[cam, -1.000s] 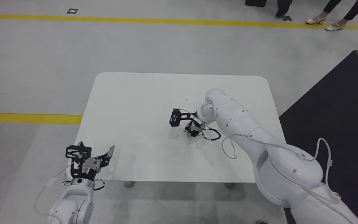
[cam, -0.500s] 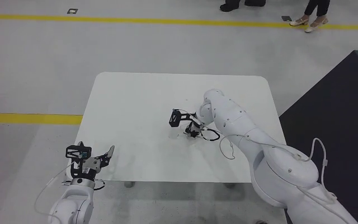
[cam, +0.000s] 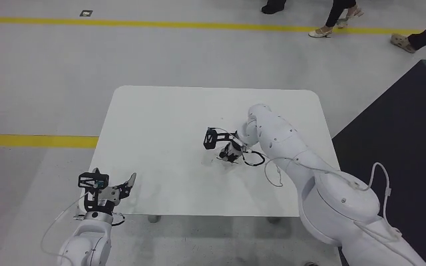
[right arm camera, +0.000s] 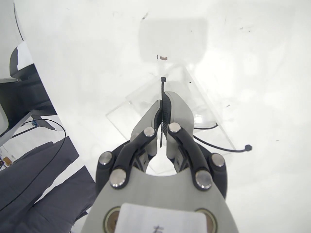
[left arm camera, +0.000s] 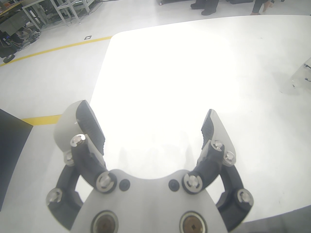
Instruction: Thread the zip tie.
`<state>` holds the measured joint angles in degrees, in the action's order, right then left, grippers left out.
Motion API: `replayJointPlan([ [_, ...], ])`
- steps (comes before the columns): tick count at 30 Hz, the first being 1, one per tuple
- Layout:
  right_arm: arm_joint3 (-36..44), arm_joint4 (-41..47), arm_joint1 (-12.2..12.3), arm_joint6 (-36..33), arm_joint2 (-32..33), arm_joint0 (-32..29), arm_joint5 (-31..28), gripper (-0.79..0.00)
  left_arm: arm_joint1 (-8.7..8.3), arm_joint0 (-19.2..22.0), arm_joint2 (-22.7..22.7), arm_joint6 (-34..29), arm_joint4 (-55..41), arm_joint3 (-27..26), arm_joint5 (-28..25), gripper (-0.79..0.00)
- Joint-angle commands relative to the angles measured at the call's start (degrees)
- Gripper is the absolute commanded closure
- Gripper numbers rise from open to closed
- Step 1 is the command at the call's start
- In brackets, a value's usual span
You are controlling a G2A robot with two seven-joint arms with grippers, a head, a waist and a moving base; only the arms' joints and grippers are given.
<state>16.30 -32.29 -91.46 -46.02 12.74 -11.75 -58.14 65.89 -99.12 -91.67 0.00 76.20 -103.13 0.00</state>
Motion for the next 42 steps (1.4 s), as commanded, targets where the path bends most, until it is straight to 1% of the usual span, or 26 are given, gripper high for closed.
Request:
replayJointPlan([
  [1,1.6,3.1,1.2,-0.3,-0.7,0.0,0.1,0.0,0.0,0.0,0.0,0.0,0.0,0.0,0.0,-0.785],
  [4,5.9,8.0,3.9,-0.3,-2.8,0.3,0.1,0.0,0.0,0.0,0.0,0.0,0.0,0.0,0.0,-0.785],
  [6,10.0,11.3,6.5,-0.3,-3.0,0.1,0.1,0.0,0.0,0.0,0.0,0.0,0.0,0.0,0.0,-0.785],
  [7,10.7,11.7,7.0,-0.3,-3.0,0.0,0.1,0.0,0.0,0.0,0.0,0.0,0.0,0.0,0.0,-0.785],
  [28,10.7,11.7,7.0,-0.3,-3.0,0.0,0.1,0.0,0.0,0.0,0.0,0.0,0.0,0.0,0.0,-0.785],
  [30,12.9,11.6,7.2,0.5,-2.9,-1.0,0.1,0.0,0.0,0.0,0.0,0.0,0.0,0.0,0.0,-0.785],
  [32,15.5,13.9,8.0,0.4,-2.5,-1.2,0.1,0.0,0.0,0.0,0.0,0.0,0.0,0.0,0.0,-0.785],
  [34,19.2,17.8,9.8,-0.3,-2.3,-1.3,0.1,0.0,0.0,0.0,0.0,0.0,0.0,0.0,0.0,-0.785],
  [37,25.6,24.8,14.2,-0.3,-3.0,-1.4,0.1,0.0,0.0,0.0,0.0,0.0,0.0,0.0,0.0,-0.785],
  [42,25.6,24.8,14.2,-0.3,-3.0,-1.4,0.1,0.0,0.0,0.0,0.0,0.0,0.0,0.0,0.0,-0.785],
])
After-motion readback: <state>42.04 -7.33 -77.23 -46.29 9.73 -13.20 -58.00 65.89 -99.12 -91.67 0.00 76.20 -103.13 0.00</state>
